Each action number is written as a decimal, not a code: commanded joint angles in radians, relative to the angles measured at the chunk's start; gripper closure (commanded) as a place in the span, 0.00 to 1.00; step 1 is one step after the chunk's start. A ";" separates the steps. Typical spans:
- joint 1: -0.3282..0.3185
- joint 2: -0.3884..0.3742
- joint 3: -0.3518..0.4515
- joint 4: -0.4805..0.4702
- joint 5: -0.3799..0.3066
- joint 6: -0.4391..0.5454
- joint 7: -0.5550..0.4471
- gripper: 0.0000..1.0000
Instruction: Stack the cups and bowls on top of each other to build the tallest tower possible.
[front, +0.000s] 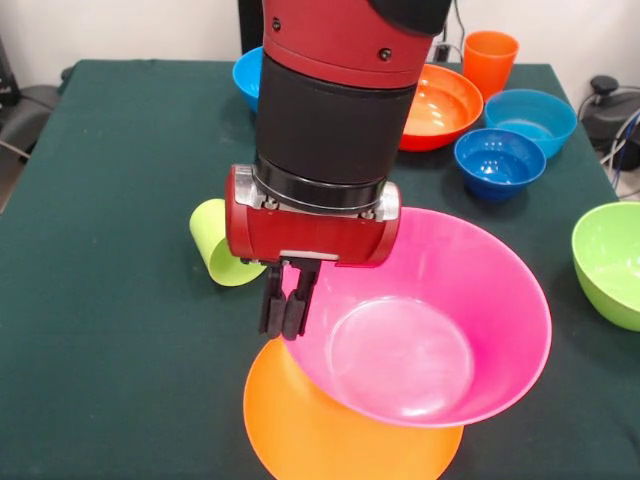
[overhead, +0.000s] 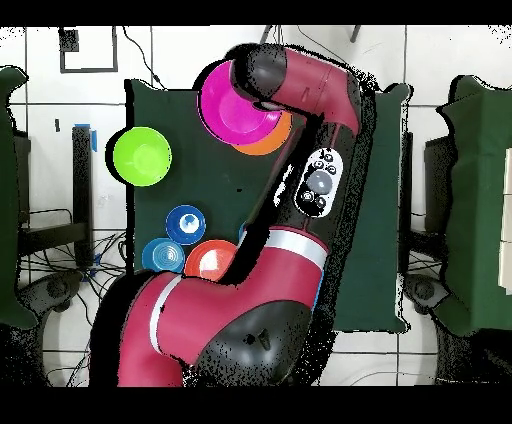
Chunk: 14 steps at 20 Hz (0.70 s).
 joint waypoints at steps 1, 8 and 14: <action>0.015 -0.003 0.075 0.026 -0.082 0.041 0.059 1.00; 0.022 -0.022 0.120 0.075 -0.074 0.021 0.040 1.00; 0.038 -0.055 0.155 0.142 -0.066 -0.011 0.052 1.00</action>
